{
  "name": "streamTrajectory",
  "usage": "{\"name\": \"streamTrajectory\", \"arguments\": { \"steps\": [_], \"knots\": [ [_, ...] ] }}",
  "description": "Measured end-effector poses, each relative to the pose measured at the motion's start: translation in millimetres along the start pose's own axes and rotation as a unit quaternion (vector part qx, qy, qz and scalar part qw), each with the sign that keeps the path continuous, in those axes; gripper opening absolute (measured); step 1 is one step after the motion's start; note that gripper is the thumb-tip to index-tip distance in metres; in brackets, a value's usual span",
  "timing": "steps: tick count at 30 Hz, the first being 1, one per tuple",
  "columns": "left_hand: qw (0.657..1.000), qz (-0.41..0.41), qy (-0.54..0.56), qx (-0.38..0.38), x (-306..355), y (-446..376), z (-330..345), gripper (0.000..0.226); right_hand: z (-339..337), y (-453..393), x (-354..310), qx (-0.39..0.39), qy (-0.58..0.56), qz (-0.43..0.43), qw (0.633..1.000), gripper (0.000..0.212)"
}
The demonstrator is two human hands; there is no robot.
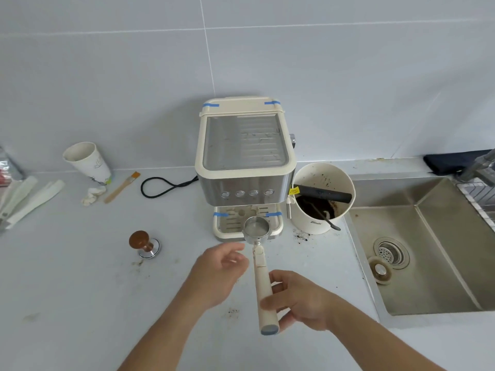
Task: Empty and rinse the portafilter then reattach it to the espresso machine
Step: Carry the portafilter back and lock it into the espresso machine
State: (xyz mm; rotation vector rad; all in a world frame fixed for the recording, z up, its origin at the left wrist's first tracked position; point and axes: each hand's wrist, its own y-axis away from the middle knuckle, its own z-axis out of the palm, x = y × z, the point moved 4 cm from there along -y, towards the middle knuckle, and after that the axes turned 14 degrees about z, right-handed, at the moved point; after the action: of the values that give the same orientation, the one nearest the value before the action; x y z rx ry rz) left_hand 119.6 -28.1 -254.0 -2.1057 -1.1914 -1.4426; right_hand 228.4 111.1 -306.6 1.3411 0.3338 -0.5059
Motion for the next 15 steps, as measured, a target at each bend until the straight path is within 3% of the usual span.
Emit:
{"name": "streamTrajectory", "arguments": {
  "steps": [3, 8, 15],
  "knots": [
    [0.991, 0.109, -0.071, 0.041, 32, -5, -36, 0.024, 1, -9, -9, -0.001, 0.003, 0.000, 1.000, 0.035],
    [0.939, 0.271, -0.164, 0.131, 92, -25, -82, 0.017, -1, -20, -26, 0.008, 0.005, -0.007, 1.000, 0.028],
    [0.874, 0.396, -0.263, 0.101, 128, -94, -88, 0.026, -4, -29, -48, 0.005, -0.013, -0.026, 1.000, 0.037]
  ]
}}
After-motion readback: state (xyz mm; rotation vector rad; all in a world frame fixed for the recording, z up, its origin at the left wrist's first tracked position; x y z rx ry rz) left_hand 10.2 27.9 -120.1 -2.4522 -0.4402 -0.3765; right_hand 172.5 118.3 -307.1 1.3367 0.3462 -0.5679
